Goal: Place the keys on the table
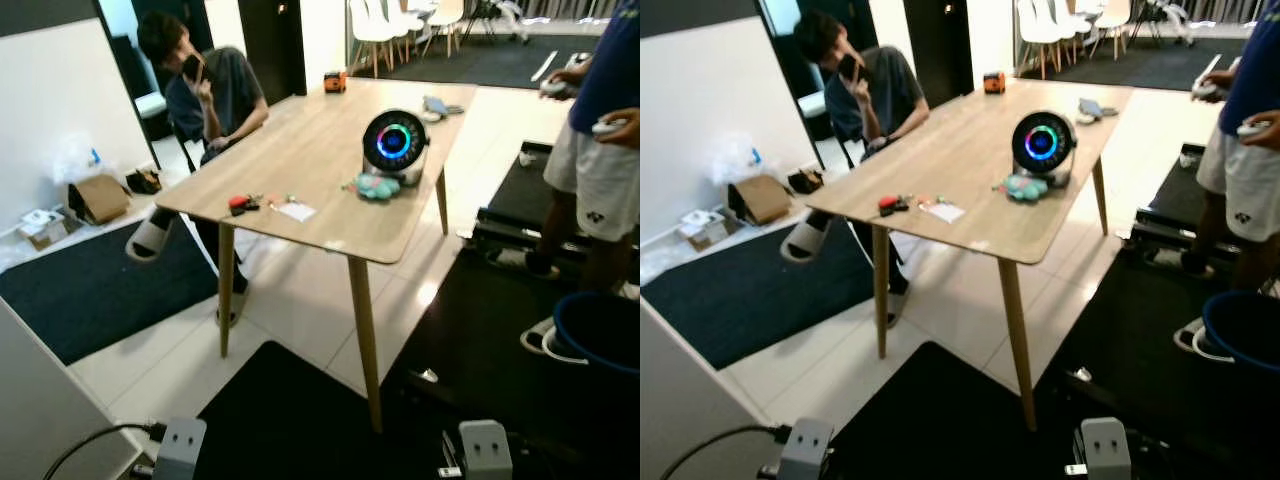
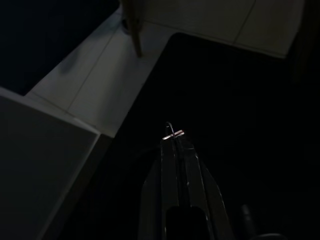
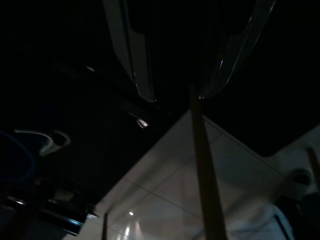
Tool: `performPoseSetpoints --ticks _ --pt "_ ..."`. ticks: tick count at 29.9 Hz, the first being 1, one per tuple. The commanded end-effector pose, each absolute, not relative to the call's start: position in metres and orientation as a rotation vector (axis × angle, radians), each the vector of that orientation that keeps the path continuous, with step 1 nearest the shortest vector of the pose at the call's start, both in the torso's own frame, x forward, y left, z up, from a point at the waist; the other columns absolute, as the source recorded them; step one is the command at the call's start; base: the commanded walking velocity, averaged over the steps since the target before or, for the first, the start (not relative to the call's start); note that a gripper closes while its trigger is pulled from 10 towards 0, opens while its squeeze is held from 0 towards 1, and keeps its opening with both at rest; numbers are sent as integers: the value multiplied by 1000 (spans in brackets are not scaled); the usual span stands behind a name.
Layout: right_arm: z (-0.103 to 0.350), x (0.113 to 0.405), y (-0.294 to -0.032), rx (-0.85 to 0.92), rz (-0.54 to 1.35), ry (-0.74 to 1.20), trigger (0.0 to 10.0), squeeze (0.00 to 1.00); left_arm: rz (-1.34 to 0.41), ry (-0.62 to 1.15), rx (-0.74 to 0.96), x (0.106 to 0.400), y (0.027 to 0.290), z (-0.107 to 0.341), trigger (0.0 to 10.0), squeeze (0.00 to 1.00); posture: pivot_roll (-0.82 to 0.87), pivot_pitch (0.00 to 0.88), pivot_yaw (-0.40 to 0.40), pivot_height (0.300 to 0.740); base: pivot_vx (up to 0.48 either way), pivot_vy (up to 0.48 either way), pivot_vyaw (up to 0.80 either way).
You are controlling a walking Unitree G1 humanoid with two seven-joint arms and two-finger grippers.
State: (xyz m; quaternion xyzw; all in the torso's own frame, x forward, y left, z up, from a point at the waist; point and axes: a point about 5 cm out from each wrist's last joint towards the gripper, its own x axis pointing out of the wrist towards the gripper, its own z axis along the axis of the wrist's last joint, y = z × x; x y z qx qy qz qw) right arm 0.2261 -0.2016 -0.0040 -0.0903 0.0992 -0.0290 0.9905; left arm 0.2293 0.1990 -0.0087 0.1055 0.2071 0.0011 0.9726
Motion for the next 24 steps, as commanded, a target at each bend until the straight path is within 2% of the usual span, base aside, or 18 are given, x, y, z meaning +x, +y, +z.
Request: performPoseSetpoints --ticks 1,12,19,20,24 --pt "-9 221 -198 -170 -53 218 10000 0 9 437 216 225 204 -12 10000 0 77 129 97 740 0 0 0" --pt "-7 221 -197 -180 -43 207 10000 0 -11 409 216 228 201 -6 10000 0 75 134 95 740 0 0 0" --pt "9 233 -190 -192 -17 120 10000 0 -31 289 202 251 195 23 10000 0 73 132 93 740 0 0 0" --pt "23 243 -185 -183 -8 54 10000 0 -34 226 175 262 193 41 10000 0 69 130 93 740 0 0 0" --pt "40 253 -180 -170 -1 -20 10000 0 -53 146 149 273 188 64 10000 0 69 130 93 740 0 0 0"
